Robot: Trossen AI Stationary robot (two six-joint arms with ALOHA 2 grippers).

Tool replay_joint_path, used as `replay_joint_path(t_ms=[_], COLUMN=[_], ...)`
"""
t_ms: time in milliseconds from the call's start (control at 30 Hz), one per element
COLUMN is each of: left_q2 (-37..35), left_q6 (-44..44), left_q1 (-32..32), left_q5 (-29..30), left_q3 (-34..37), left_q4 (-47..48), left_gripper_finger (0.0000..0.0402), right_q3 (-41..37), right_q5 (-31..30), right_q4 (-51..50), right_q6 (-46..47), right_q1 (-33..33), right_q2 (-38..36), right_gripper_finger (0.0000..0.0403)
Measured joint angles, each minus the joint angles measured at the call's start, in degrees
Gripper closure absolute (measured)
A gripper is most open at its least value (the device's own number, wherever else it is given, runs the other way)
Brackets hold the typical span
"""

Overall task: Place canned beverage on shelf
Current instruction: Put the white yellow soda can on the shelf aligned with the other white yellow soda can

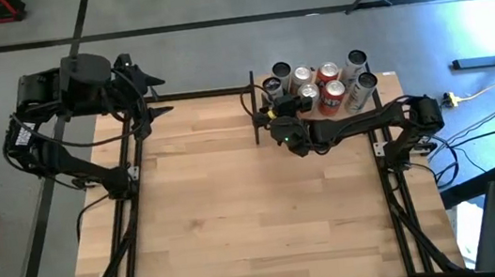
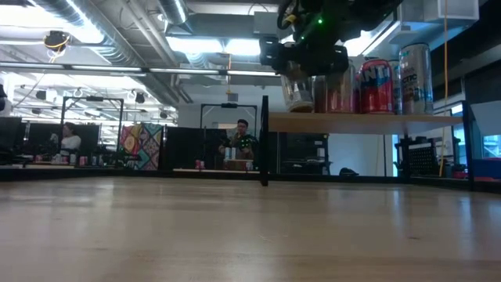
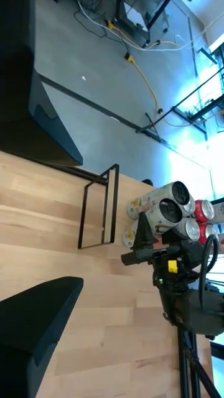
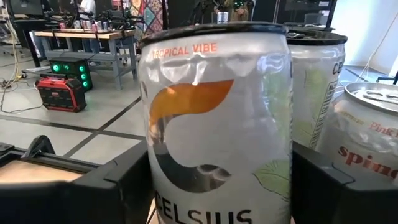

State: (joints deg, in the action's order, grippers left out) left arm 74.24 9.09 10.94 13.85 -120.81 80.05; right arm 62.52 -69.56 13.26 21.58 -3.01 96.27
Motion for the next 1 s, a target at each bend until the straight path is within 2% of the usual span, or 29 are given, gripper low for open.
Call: replay_joint_path(t_ms=[267,1000], left_q2=[0.0,0.0], left_q6=[-0.03,-0.14], left_q1=[0.01,0.02], left_q5=[0.0,-0.02], left_q3=[0.0,0.0], left_q4=[0.02,0.02], left_gripper_finger=[0.0107,0.0107], right_q3=[0.0,0.07], right_q5=[0.17,-2.81], right_q4=[-0.29,-2.85], right_q6=[-0.83,-1.31], right_q1=[0.01,-0.8], right_q2=[0.13,0.11], right_gripper_finger=[0.0096,0.0105])
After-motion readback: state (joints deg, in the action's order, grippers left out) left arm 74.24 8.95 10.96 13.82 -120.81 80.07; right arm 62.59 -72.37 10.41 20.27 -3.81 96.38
